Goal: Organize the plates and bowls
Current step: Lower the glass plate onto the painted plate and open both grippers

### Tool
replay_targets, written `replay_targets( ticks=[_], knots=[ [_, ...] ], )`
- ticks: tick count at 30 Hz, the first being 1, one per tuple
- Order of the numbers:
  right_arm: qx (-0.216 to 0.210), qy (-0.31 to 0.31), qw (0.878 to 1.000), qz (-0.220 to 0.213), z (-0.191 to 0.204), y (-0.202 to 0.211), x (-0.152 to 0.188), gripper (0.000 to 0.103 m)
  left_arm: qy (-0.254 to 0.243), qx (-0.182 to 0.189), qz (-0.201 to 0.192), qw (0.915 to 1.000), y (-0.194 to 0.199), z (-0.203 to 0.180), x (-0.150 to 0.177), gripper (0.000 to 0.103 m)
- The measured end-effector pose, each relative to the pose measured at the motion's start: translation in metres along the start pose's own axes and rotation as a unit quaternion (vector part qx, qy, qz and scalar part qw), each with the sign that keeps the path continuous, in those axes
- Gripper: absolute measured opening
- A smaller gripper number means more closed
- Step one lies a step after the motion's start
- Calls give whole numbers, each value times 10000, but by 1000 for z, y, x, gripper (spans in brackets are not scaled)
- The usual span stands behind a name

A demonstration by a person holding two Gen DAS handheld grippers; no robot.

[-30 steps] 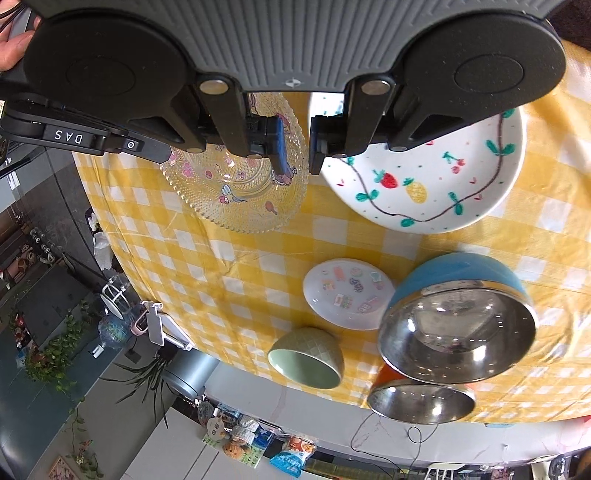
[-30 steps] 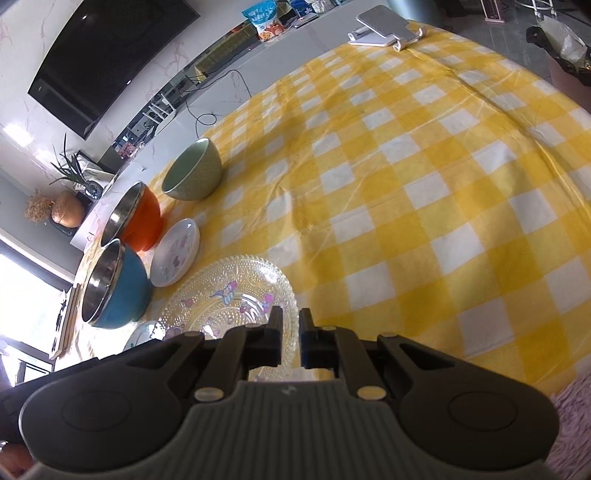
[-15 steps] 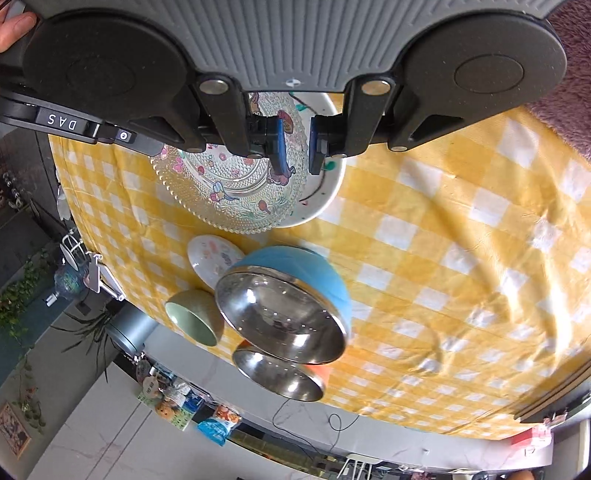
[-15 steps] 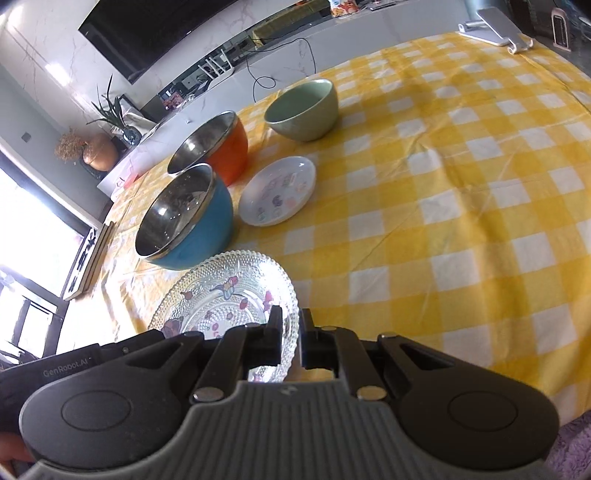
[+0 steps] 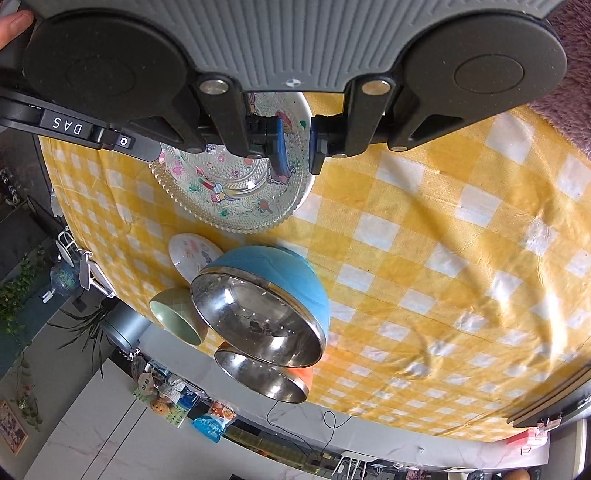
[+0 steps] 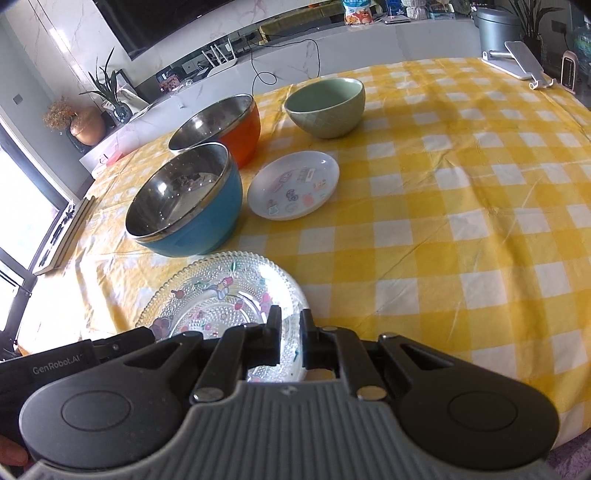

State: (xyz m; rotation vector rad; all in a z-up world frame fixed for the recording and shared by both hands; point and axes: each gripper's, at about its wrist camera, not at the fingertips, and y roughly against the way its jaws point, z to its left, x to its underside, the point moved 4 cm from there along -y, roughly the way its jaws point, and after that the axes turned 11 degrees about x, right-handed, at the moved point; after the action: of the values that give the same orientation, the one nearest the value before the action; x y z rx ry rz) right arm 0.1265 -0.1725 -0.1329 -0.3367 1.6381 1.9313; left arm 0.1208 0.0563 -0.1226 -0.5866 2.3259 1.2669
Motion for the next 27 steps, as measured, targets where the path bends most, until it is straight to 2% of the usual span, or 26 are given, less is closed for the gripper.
replay_targets(
  ticks=[27],
  knots=[
    [772, 1026, 9905, -496, 23, -2, 13, 4, -826, -511, 20, 9953, -8, -13, 7, 14]
  ],
)
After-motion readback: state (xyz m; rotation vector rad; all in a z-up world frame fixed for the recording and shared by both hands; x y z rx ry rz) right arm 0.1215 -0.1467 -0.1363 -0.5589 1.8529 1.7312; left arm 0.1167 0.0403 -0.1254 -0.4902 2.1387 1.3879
